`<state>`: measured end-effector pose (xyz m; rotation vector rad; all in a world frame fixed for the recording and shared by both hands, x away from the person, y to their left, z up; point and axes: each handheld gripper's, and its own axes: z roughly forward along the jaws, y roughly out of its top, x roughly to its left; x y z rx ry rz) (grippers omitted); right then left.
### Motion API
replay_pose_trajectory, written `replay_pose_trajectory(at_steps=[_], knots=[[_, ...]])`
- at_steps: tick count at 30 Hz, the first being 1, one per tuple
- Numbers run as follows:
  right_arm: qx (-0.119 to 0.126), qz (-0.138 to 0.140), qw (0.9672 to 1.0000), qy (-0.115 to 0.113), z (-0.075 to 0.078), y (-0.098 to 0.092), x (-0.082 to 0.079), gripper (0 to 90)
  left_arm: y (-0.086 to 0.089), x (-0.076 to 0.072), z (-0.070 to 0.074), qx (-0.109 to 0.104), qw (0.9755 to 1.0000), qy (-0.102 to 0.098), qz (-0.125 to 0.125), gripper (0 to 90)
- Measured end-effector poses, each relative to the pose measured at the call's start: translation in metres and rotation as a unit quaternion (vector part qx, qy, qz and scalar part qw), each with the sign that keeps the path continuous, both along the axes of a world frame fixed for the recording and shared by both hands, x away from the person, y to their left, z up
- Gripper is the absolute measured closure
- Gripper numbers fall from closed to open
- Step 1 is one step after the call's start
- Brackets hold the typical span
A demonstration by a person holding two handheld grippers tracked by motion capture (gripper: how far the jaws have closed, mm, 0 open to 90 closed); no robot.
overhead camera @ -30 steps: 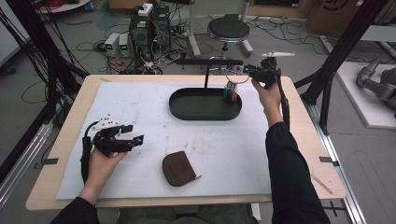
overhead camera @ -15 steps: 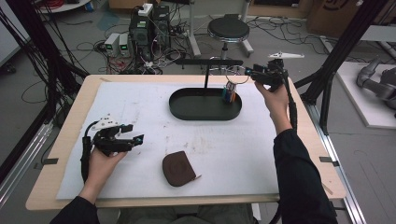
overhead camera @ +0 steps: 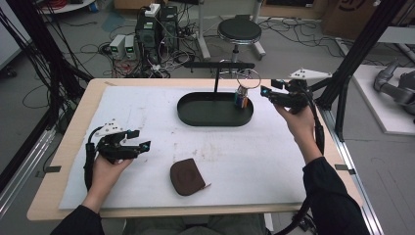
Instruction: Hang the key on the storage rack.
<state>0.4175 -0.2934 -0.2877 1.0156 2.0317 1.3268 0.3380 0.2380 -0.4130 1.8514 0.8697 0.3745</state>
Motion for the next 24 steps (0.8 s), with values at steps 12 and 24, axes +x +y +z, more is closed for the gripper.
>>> replay_pose_trajectory(at_steps=[12, 24], knots=[[0.025, -0.001, 0.9996, -0.014, -0.025, -0.024, -0.048, 44.5, 0.001, 0.001, -0.001, -0.004, 1.0000, 0.003, 0.000, 29.7], [0.049, -0.021, 0.9984, -0.020, -0.072, -0.030, -0.077, 40.9, 0.002, -0.002, 0.000, -0.006, 1.0000, 0.000, 0.001, 29.7]])
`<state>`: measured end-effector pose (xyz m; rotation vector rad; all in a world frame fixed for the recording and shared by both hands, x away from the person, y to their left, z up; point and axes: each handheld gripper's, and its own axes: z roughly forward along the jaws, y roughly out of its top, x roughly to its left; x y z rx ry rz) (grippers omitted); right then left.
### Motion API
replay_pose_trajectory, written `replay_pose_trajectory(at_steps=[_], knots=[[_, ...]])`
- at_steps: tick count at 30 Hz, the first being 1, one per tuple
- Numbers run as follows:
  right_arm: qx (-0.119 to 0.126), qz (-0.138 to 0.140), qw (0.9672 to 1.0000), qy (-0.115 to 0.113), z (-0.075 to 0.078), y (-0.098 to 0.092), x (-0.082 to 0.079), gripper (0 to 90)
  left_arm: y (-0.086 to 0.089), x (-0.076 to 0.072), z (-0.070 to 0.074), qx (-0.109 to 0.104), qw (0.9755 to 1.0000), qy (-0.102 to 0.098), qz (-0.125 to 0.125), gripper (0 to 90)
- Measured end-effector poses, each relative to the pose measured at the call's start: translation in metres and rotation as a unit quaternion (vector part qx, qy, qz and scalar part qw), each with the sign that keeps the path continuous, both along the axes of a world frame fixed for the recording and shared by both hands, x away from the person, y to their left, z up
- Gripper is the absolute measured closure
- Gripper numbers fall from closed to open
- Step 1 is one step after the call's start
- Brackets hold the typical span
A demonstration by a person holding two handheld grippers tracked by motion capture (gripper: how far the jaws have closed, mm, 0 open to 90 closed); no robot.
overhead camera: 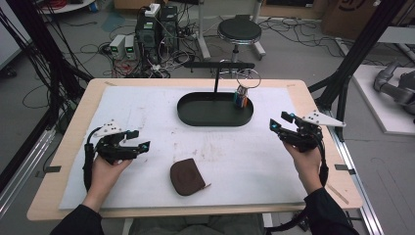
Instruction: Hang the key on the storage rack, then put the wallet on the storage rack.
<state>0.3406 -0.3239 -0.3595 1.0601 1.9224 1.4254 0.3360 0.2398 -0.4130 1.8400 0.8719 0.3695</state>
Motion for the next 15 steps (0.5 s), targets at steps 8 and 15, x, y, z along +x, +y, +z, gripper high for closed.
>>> replay_pose_trajectory(at_steps=[8, 15], knots=[[-0.012, -0.014, 0.9998, 0.008, -0.017, -0.004, -0.006, 39.9, -0.004, -0.001, 0.002, 0.004, 1.0000, -0.006, -0.003, 29.7], [-0.017, -0.031, 0.9993, 0.010, -0.023, -0.012, -0.011, 39.4, -0.013, 0.000, 0.004, 0.001, 0.9998, -0.010, -0.016, 29.7]])
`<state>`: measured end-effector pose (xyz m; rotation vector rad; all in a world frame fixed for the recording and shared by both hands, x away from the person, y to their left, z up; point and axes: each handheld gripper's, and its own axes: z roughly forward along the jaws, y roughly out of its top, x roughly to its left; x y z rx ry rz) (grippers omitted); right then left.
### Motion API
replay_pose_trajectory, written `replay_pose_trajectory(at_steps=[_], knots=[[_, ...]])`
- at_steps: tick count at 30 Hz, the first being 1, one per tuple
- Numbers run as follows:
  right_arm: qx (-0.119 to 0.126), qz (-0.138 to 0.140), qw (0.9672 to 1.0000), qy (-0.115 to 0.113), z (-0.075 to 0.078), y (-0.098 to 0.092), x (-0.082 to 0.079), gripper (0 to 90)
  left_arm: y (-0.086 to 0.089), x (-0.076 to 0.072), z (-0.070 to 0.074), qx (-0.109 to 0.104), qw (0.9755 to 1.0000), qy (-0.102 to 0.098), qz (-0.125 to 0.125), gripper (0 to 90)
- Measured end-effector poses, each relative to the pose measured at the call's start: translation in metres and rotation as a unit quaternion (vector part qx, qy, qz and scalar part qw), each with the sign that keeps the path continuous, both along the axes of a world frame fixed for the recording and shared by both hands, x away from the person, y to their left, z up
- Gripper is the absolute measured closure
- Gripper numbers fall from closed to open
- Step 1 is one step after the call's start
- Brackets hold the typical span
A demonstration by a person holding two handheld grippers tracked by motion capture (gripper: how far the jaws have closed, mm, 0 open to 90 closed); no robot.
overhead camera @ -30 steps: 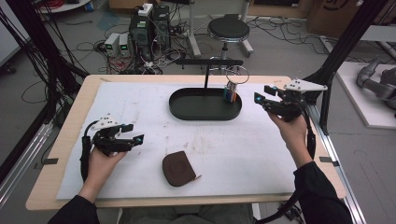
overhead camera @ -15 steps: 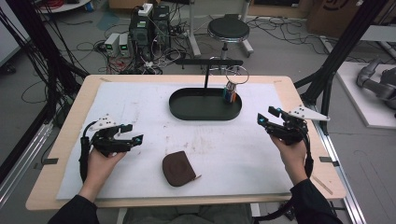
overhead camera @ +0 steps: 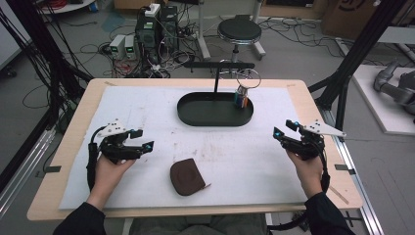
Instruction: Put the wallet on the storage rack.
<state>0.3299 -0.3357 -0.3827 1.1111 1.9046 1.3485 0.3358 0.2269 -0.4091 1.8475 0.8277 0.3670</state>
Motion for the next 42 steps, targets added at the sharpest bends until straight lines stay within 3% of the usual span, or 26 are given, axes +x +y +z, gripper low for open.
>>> replay_pose_trajectory(at_steps=[8, 18, 26, 31, 38, 42], knots=[[-0.012, -0.010, 0.9999, 0.002, -0.004, -0.003, -0.002, 39.4, -0.013, -0.002, -0.001, 0.002, 0.9996, 0.004, -0.027, 29.6], [-0.049, -0.004, 0.9988, 0.000, -0.008, 0.006, -0.001, 39.6, -0.028, -0.006, -0.002, 0.003, 0.9986, 0.015, -0.051, 34.0], [-0.049, -0.005, 0.9988, 0.000, -0.009, 0.005, -0.001, 39.8, -0.046, -0.006, -0.008, -0.006, 0.9957, 0.046, -0.081, 38.9], [-0.053, -0.007, 0.9986, -0.003, -0.009, 0.006, -0.001, 41.3, -0.069, 0.001, -0.010, 0.006, 0.9931, 0.059, -0.101, 39.9], [-0.056, -0.003, 0.9984, -0.005, -0.007, 0.009, -0.002, 41.3, -0.081, 0.006, -0.013, 0.008, 0.9912, 0.073, -0.110, 45.6], [-0.061, 0.003, 0.9981, -0.005, -0.007, 0.011, -0.002, 41.5, -0.086, 0.009, -0.017, 0.009, 0.9885, 0.090, -0.121, 49.8]])
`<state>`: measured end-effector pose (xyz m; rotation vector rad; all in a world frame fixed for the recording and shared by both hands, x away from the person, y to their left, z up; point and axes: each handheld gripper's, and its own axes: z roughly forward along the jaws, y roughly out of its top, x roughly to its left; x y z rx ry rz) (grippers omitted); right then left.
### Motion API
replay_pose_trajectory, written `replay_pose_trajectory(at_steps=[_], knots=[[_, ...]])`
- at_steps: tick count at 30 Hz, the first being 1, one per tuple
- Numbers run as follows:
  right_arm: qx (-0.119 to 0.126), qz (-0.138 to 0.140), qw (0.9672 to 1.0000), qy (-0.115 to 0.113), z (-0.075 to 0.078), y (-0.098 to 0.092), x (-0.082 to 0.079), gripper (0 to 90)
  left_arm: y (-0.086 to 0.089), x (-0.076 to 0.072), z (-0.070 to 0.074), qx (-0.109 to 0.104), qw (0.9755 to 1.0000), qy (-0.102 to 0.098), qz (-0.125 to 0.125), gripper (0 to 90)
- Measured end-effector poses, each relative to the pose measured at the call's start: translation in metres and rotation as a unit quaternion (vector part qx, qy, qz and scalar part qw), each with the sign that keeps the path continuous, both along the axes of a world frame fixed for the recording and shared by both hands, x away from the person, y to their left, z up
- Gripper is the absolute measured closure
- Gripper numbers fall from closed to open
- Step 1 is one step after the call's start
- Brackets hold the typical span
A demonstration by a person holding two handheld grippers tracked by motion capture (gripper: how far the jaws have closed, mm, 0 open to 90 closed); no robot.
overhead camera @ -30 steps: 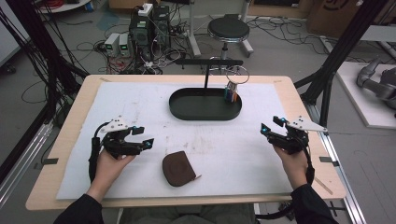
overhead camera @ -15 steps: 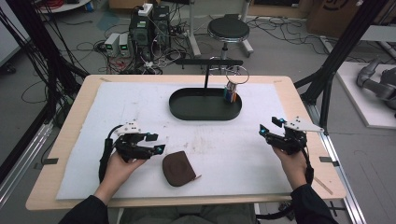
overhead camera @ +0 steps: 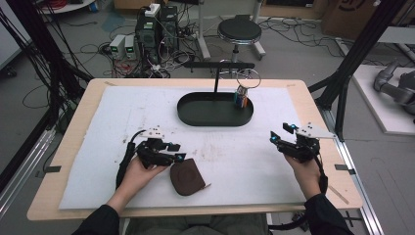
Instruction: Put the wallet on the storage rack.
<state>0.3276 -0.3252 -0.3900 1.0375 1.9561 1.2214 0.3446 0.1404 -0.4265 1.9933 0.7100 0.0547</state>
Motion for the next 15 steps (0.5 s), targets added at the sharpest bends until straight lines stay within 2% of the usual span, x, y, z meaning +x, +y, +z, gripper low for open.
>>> replay_pose_trajectory(at_steps=[1, 4, 7, 8, 11, 13, 15], knots=[[-0.002, 0.002, 1.0000, -0.002, 0.000, 0.000, 0.000, 42.1, -0.004, 0.003, -0.004, 0.007, 0.9998, 0.016, -0.009, 49.8], [-0.004, 0.002, 1.0000, 0.002, -0.001, 0.002, 0.001, 42.4, -0.010, 0.008, -0.012, 0.022, 0.9986, 0.046, -0.017, 51.3], [-0.005, 0.004, 1.0000, 0.003, 0.000, 0.003, 0.001, 42.4, -0.008, 0.012, -0.015, 0.004, 0.9967, 0.077, -0.023, 54.6], [-0.003, 0.005, 1.0000, 0.004, -0.001, 0.003, 0.001, 42.3, -0.007, 0.013, -0.016, -0.001, 0.9961, 0.084, -0.027, 59.3], [-0.006, 0.008, 0.9999, 0.010, -0.002, 0.004, 0.003, 42.1, -0.007, 0.013, -0.017, -0.007, 0.9947, 0.099, -0.027, 63.3], [-0.005, 0.011, 0.9998, 0.015, -0.002, 0.005, 0.003, 42.1, -0.007, 0.014, -0.018, -0.013, 0.9921, 0.120, -0.033, 63.0], [-0.007, 0.013, 0.9998, 0.013, -0.002, 0.005, 0.003, 42.3, -0.008, 0.013, -0.019, -0.014, 0.9914, 0.125, -0.037, 62.4]])
